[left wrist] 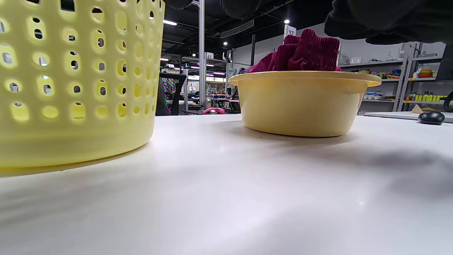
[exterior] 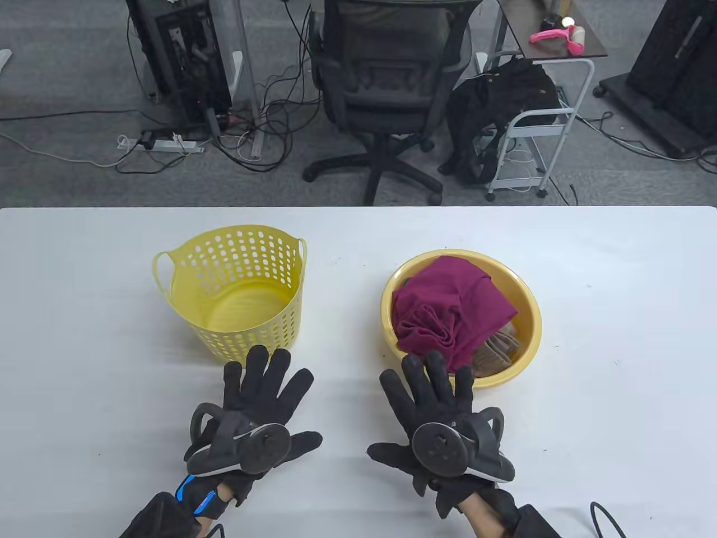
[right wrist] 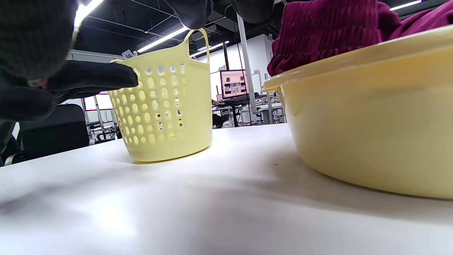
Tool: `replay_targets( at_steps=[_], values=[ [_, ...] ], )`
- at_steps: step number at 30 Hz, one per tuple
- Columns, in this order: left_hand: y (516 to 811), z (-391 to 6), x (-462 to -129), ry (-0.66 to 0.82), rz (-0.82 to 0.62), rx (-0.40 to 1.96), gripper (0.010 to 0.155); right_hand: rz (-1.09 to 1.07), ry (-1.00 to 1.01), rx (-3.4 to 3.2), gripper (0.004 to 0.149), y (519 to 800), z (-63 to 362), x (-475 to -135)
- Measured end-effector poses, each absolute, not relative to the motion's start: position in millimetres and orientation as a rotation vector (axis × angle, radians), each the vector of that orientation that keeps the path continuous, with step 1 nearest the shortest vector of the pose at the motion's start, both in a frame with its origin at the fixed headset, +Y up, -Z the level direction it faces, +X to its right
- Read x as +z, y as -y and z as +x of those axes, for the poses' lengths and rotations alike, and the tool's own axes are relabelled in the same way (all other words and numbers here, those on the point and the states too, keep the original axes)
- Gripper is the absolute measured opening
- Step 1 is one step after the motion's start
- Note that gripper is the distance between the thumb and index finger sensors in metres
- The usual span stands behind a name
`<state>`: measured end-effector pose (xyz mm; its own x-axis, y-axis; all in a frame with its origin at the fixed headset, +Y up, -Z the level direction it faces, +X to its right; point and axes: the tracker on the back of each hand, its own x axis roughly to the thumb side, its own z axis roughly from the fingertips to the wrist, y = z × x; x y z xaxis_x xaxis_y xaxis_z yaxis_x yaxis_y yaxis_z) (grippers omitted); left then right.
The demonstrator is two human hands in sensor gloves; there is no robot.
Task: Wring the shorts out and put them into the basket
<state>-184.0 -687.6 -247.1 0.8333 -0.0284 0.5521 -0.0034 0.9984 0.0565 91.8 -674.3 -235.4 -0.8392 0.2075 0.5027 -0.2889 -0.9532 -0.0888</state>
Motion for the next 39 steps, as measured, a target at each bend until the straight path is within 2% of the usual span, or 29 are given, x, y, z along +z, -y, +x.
replay_targets(
  at_steps=[24, 39],
  values=[
    [688.0, -183.0, -246.8, 0.604, 0.058, -0.03, 0.093, 0.67, 0.301, 2.759, 0.103, 661.6, 101.4, -237.8],
    [687.1, -184.7, -246.4, 0.597, 0.072, -0.025, 0.093, 0.583, 0.221, 2.792, 0.104, 635.3, 120.7, -275.7]
  ],
)
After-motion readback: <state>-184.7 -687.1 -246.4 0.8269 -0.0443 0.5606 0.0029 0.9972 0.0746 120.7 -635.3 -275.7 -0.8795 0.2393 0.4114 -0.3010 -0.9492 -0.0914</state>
